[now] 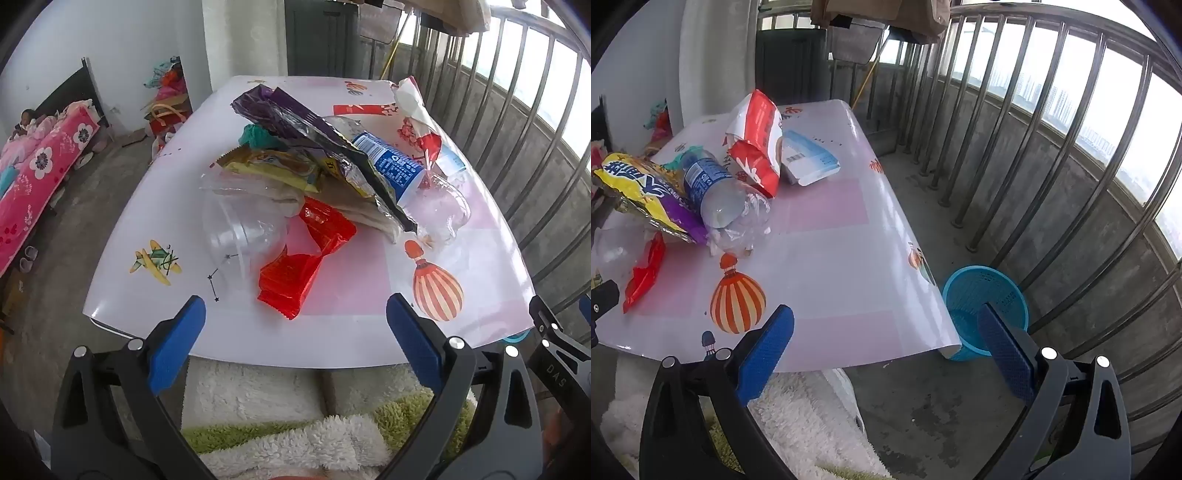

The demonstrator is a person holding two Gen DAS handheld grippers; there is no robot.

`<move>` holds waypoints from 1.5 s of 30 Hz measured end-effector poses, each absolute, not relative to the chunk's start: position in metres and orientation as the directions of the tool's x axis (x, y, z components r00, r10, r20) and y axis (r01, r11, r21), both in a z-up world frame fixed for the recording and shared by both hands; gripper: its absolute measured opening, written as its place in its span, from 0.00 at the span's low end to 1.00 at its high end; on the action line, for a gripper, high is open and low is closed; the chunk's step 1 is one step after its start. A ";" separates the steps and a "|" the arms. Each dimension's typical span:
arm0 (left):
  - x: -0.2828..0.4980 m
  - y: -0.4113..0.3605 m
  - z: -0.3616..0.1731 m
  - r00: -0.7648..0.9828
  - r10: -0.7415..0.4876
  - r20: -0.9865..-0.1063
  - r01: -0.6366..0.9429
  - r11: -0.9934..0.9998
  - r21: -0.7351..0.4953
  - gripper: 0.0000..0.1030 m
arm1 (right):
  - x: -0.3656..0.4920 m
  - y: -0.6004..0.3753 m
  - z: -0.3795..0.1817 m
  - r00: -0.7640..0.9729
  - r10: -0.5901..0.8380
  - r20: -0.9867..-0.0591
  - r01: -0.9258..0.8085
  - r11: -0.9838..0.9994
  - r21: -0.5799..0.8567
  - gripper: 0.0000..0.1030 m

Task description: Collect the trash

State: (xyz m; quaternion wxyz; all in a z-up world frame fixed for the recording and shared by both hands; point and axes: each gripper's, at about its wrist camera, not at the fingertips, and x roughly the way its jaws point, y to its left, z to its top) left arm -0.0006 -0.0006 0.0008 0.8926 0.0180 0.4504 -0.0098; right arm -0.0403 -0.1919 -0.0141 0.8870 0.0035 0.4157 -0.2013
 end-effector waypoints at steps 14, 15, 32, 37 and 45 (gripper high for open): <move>0.004 -0.013 0.007 0.608 -0.050 -0.792 0.087 0.996 0.004 0.91 | -0.044 -0.201 -0.004 0.581 -0.389 -0.715 0.382 0.906 -0.182 0.94; 0.004 -0.014 0.009 0.614 -0.054 -0.787 0.091 0.996 0.003 0.91 | -0.044 -0.203 -0.002 0.581 -0.394 -0.712 0.388 0.903 -0.183 0.94; 0.009 -0.045 0.020 0.632 -0.128 -0.765 0.190 0.982 -0.008 0.91 | -0.055 -0.236 0.005 0.558 -0.460 -0.691 0.468 0.862 -0.196 0.94; 0.009 -0.050 0.019 0.628 -0.138 -0.766 0.196 0.980 -0.016 0.91 | -0.054 -0.235 0.006 0.559 -0.462 -0.688 0.465 0.862 -0.200 0.94; 0.012 -0.059 0.015 0.613 -0.147 -0.776 0.215 0.977 -0.014 0.91 | -0.052 -0.241 0.005 0.551 -0.456 -0.699 0.469 0.862 -0.192 0.94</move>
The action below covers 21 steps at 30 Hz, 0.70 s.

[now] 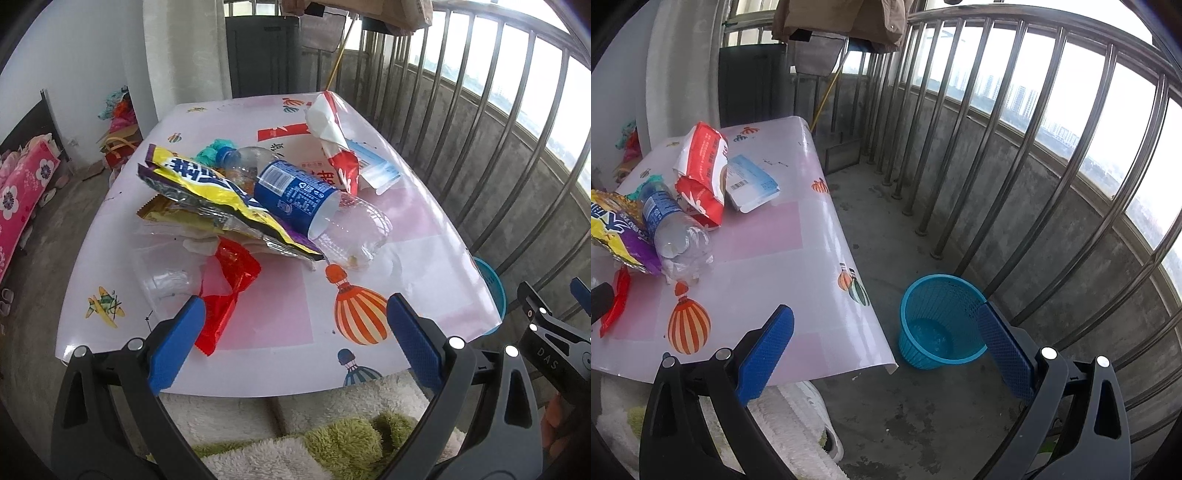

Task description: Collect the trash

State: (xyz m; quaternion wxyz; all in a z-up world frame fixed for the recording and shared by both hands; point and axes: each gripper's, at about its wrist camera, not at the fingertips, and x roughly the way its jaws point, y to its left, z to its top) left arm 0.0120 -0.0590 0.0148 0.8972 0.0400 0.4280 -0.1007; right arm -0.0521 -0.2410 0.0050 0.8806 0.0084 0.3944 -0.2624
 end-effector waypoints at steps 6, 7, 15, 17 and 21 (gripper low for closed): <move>0.015 -0.060 0.013 0.610 -0.132 -0.781 0.205 0.979 -0.005 0.91 | -0.050 -0.243 0.003 0.548 -0.443 -0.710 0.463 0.867 -0.184 0.94; 0.016 -0.060 0.013 0.610 -0.130 -0.782 0.202 0.979 -0.005 0.91 | -0.050 -0.245 0.003 0.548 -0.440 -0.711 0.462 0.868 -0.181 0.94; 0.017 -0.055 0.011 0.607 -0.107 -0.787 0.181 0.983 0.006 0.91 | -0.046 -0.243 0.002 0.549 -0.438 -0.711 0.458 0.870 -0.183 0.94; 0.018 -0.054 0.010 0.607 -0.104 -0.788 0.177 0.984 0.007 0.91 | -0.047 -0.242 0.002 0.550 -0.438 -0.712 0.456 0.871 -0.184 0.94; 0.018 -0.052 0.009 0.607 -0.098 -0.788 0.170 0.985 0.009 0.91 | -0.047 -0.241 0.001 0.550 -0.437 -0.712 0.455 0.871 -0.184 0.94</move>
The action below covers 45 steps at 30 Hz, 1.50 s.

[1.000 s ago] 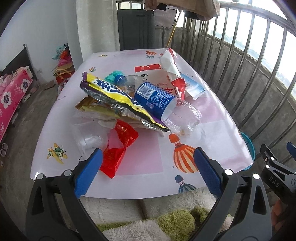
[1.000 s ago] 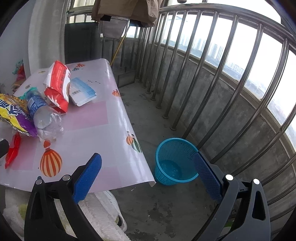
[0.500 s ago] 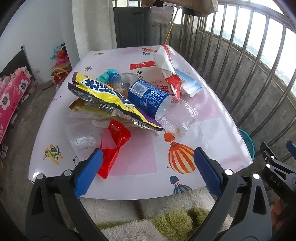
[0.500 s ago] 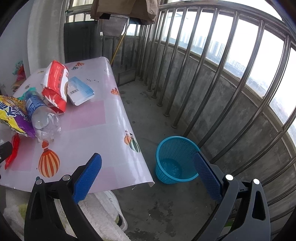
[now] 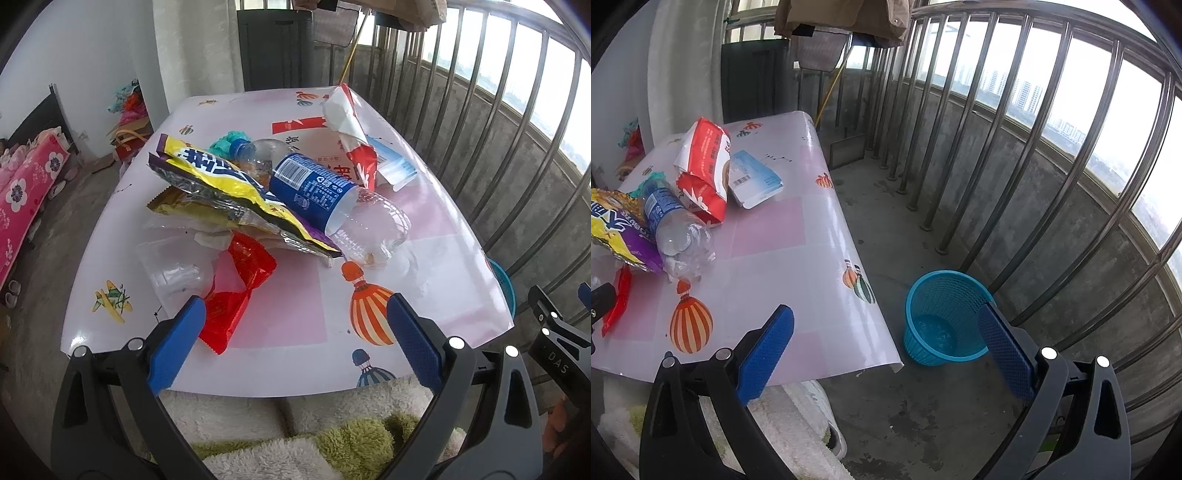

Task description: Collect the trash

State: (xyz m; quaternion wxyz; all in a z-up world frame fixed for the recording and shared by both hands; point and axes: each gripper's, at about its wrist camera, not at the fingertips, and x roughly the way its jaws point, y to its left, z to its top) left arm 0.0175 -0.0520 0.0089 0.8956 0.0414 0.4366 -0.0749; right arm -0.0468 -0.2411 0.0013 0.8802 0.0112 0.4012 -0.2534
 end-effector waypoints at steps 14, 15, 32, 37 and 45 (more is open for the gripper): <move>0.017 -0.047 0.008 0.609 -0.092 -0.788 0.160 0.987 0.008 0.91 | -0.046 -0.237 0.001 0.550 -0.437 -0.712 0.450 0.873 -0.188 0.94; 0.016 -0.047 0.007 0.608 -0.092 -0.788 0.159 0.987 0.008 0.91 | -0.046 -0.238 0.001 0.550 -0.437 -0.712 0.451 0.873 -0.187 0.94; 0.020 -0.033 0.008 0.621 -0.071 -0.781 0.132 0.991 0.014 0.91 | -0.041 -0.228 0.002 0.560 -0.430 -0.708 0.437 0.880 -0.189 0.94; 0.020 -0.010 0.013 0.651 -0.087 -0.754 0.142 0.990 0.009 0.91 | -0.027 -0.209 0.005 0.624 -0.369 -0.689 0.371 0.916 -0.155 0.94; 0.016 0.059 0.005 0.703 -0.270 -0.658 0.187 0.963 -0.196 0.91 | 0.009 -0.165 0.002 0.692 -0.136 -0.709 0.146 0.988 -0.048 0.94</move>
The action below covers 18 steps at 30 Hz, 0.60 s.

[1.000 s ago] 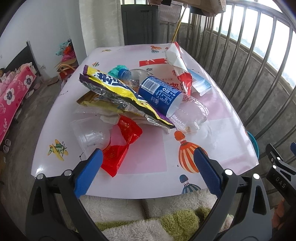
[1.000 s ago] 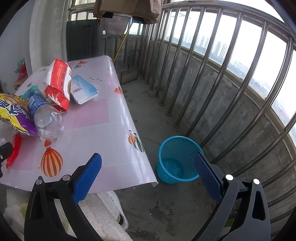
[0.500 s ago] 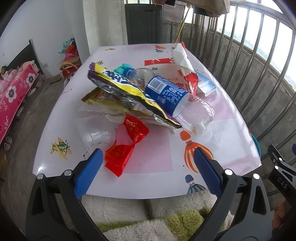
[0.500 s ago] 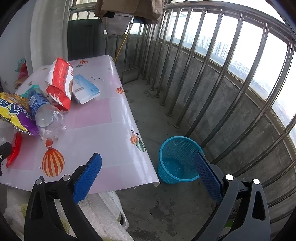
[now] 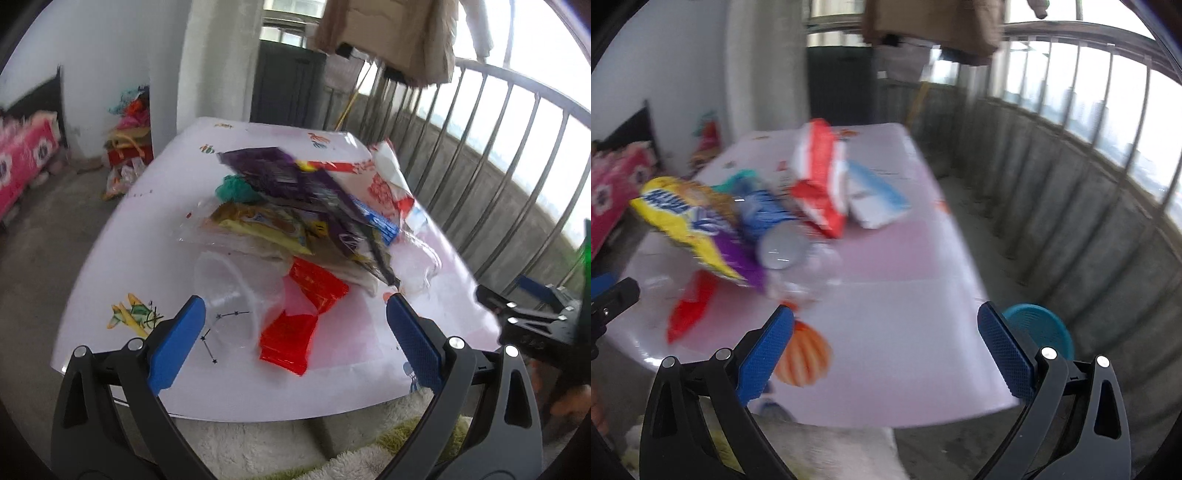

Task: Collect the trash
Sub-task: 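Grasp the clear plastic cup with the left tool while the right tool grasps the red wrapper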

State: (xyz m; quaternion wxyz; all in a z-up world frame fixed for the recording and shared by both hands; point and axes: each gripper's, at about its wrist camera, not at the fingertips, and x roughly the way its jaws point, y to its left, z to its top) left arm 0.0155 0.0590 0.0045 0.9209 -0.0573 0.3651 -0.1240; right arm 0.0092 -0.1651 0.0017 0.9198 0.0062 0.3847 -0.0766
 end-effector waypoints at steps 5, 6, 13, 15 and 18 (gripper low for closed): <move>0.031 0.080 -0.004 0.671 -0.277 -0.688 0.157 0.960 -0.233 0.91 | 0.019 -0.143 0.010 0.724 -0.107 -0.682 0.103 0.994 -0.047 0.94; 0.034 0.084 -0.005 0.668 -0.281 -0.689 0.155 0.958 -0.241 0.91 | 0.021 -0.139 0.013 0.732 -0.085 -0.676 0.081 0.996 -0.038 0.94; 0.044 0.104 -0.014 0.640 -0.341 -0.688 0.172 0.937 -0.305 0.91 | 0.026 -0.112 0.003 0.670 0.132 -0.730 -0.061 0.990 0.123 0.76; 0.046 0.105 -0.016 0.634 -0.368 -0.681 0.198 0.928 -0.317 0.77 | 0.029 -0.103 -0.012 0.600 0.229 -0.767 -0.094 0.972 0.216 0.68; 0.051 0.103 -0.023 0.597 -0.412 -0.688 0.229 0.910 -0.346 0.61 | 0.039 -0.091 -0.031 0.531 0.317 -0.786 -0.104 0.945 0.311 0.60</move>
